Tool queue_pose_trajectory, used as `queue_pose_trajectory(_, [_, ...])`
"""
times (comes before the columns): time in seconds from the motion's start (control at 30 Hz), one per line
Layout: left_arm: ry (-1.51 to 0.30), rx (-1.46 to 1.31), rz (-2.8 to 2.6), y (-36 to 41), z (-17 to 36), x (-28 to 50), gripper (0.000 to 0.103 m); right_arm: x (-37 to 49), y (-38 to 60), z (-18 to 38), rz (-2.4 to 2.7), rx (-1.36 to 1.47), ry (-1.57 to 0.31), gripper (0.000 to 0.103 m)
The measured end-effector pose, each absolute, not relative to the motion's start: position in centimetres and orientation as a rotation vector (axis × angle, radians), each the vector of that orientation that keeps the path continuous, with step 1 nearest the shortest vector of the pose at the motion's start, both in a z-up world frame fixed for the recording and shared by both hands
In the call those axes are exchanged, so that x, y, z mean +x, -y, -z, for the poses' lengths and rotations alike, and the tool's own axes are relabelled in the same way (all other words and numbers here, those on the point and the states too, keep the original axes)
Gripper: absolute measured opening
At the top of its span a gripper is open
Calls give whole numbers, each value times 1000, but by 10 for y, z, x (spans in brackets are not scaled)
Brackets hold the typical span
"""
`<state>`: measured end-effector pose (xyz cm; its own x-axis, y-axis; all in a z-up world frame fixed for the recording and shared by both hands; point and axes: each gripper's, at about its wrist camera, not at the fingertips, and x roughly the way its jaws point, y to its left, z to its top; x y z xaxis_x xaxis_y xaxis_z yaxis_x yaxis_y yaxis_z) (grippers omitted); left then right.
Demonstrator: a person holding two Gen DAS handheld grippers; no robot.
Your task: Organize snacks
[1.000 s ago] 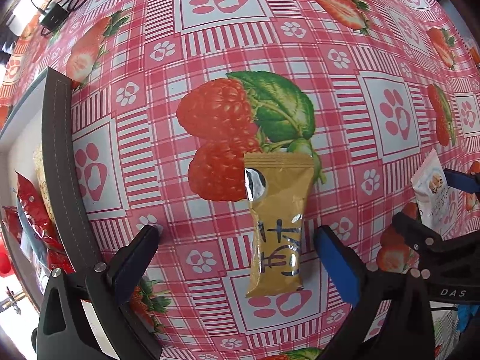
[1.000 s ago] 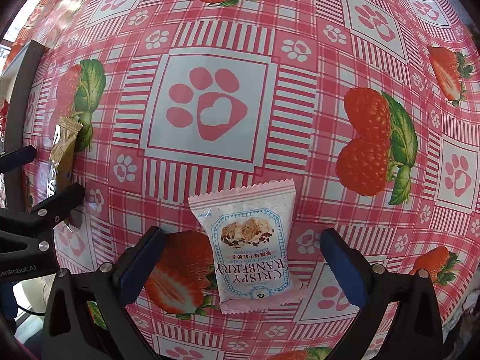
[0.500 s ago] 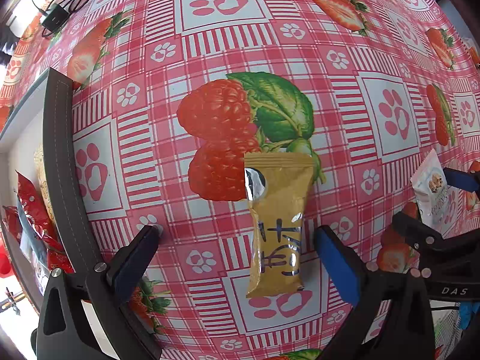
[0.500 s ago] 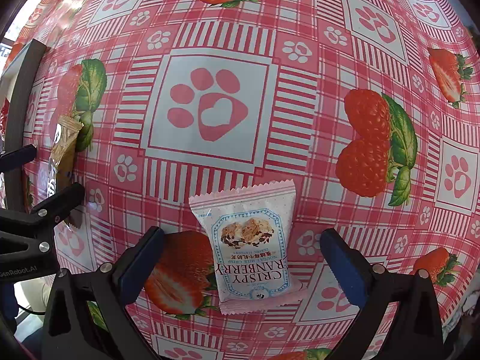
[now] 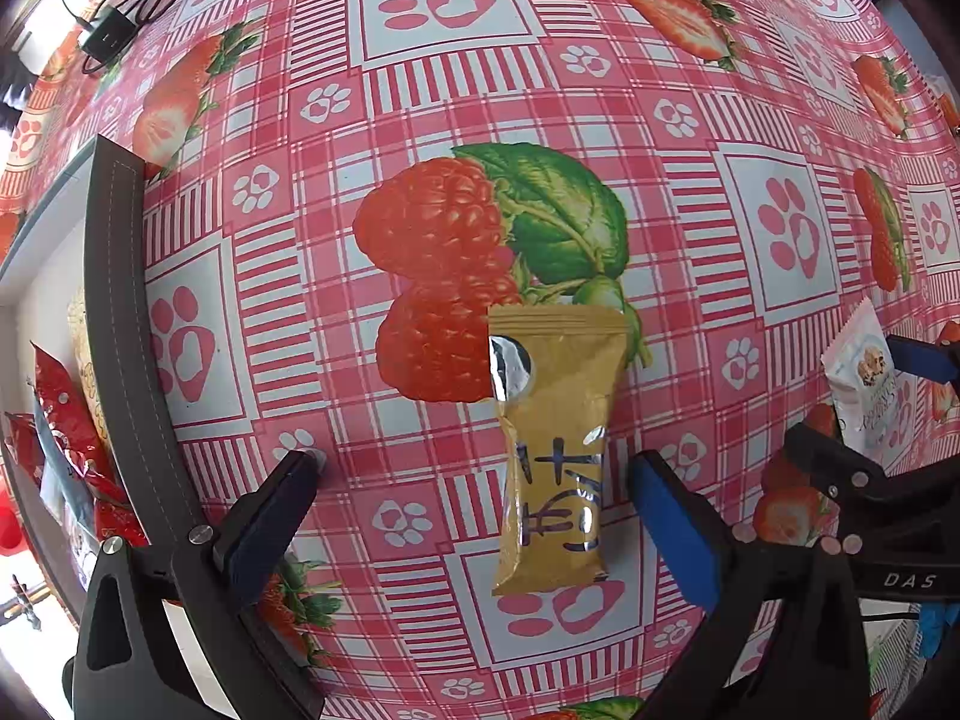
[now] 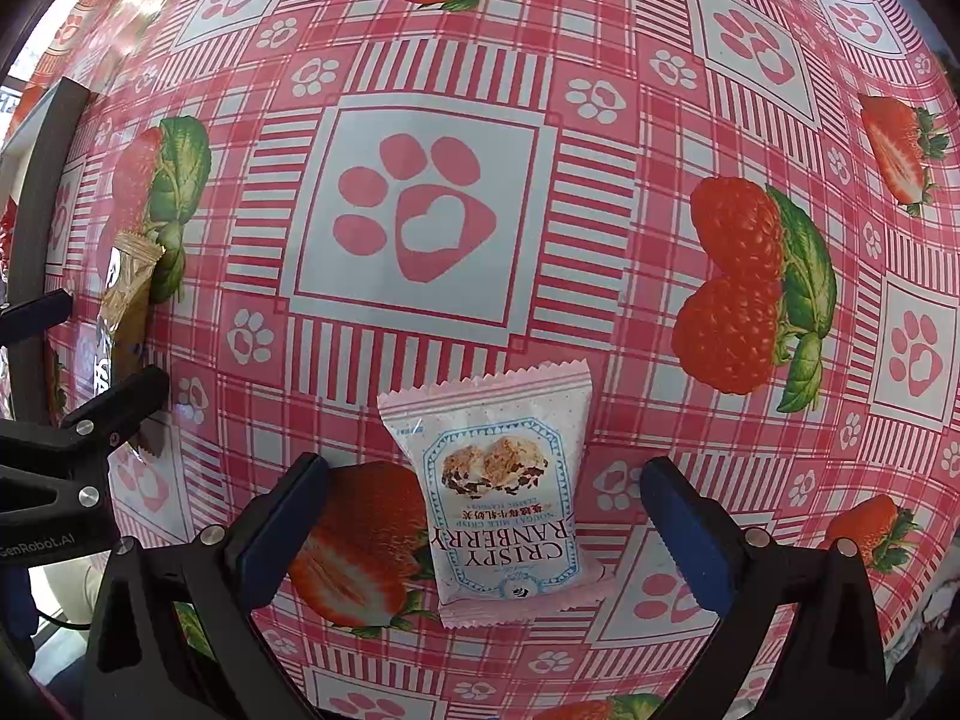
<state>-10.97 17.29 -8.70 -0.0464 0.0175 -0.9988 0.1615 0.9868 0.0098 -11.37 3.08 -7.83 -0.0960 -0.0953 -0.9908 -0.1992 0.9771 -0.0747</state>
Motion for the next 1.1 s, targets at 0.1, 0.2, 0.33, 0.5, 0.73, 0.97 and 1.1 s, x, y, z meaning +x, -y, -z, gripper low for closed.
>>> queue_pose_trajectory(0.1, [-1613,138,117,-173,87,-110,103,-114,-31,78,-89,-224,-1664,103])
queue_pose_trajectory(0.2, [-1613,138,117,-173,87,-109,103,-114,-31,78,-89,-224,-1662,103])
queue_pose_trajectory(0.33, [-1613,138,117,-173,87,-109,103,-114,-31,78,-87,-223,-1667,103])
queue_pose_trajectory(0.5, [-1612,138,118,-173,87,-109,103,-114,-31,78,-87,-222,-1665,103])
queue_pose_trajectory(0.73, [-1614,138,118,-173,87,-111,103,-114,-30,79,-87,-223,-1674,103])
queue_pose_trajectory(0.97, [-1675,170,136,-171,89,-106,103,-106,-29,80,-73,-211,-1734,102])
queue_pose_trajectory(1.1, [-1673,169,138,-172,87,-109,97,-108,-28,74,-70,-206,-1720,91])
